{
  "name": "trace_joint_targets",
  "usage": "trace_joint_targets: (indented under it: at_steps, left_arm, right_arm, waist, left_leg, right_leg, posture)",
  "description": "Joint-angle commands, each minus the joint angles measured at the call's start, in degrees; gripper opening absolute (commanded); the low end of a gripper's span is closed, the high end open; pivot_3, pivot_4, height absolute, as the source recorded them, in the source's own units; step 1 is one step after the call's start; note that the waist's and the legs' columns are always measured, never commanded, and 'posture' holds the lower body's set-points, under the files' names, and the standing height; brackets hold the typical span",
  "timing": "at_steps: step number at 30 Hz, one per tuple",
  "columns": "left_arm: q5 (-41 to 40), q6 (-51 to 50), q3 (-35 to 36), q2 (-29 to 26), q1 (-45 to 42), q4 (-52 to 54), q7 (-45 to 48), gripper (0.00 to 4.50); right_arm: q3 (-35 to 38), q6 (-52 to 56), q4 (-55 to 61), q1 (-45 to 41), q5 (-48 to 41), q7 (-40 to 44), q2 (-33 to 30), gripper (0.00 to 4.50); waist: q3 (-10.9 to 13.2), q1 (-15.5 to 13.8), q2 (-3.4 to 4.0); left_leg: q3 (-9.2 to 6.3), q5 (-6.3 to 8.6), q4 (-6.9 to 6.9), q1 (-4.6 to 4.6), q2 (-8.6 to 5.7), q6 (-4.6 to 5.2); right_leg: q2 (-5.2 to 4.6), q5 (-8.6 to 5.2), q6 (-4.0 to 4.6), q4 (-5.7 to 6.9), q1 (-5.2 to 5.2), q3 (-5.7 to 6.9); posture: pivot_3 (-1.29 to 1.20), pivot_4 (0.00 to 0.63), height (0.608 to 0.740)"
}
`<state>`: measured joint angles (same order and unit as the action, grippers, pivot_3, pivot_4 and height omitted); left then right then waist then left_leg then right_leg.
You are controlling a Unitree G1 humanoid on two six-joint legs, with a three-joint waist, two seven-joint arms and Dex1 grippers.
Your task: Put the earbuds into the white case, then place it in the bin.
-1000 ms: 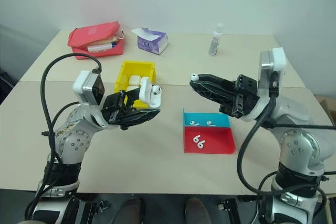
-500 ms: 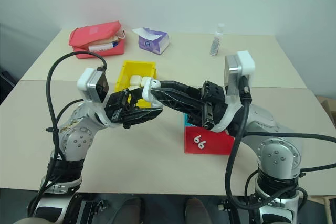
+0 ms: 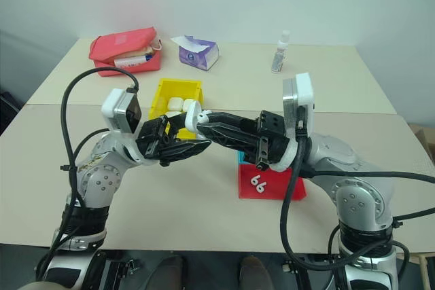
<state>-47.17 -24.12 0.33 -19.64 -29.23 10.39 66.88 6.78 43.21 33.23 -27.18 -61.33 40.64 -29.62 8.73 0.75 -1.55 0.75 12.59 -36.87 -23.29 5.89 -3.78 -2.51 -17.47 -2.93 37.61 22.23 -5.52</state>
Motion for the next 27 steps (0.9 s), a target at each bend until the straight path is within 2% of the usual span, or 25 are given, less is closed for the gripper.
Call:
trace_joint_targets:
  at_steps: [1,8,18,27]
  left_arm:
    - [-0.5,1.2,0.6,0.7,-1.0,1.3,-0.1,2.8]
    - [-0.3,1.2,0.7,0.7,-1.1,1.4,-0.3,2.8]
    - [0.5,1.1,0.7,0.4,-1.2,0.6,-0.6,2.8]
    - [4.8,2.9,-1.0,2.1,-2.4,-2.5,-1.7,2.8]
  right_arm:
    - [-0.8,-1.3,1.0,0.5,1.1,1.6,-1.4,1.37]
    - [-0.4,-2.4,0.8,1.1,1.0,3.1,-2.6,3.64]
    - [3.3,-2.8,1.2,2.6,-2.8,3.9,-4.5,3.64]
    - [5.3,-2.7,0.7,0.5,-6.4,2.9,-6.8,0.67]
  waist:
    - [0.0,0.0,0.0]
    - [0.0,0.0,0.0]
    - [0.0,0.0,0.0]
    - [0.0,0.0,0.0]
  left_leg:
    - [0.0,0.0,0.0,0.0,0.0,0.0]
    - [0.0,0.0,0.0,0.0,0.0,0.0]
    - [0.0,0.0,0.0,-0.01,0.0,0.0]
    - [0.0,0.0,0.0,0.0,0.0,0.0]
  right_leg:
    - [0.0,0.0,0.0,-0.01,0.0,0.0]
    - [0.0,0.0,0.0,-0.01,0.0,0.0]
    - [0.0,0.0,0.0,-0.02,-0.01,0.0]
    - [0.0,0.0,0.0,-0.03,-0.01,0.0]
  posture:
    - [0.0,0.15,0.74]
    - [0.0,0.15,0.74]
    - [0.0,0.15,0.74]
    - [0.0,0.15,0.74]
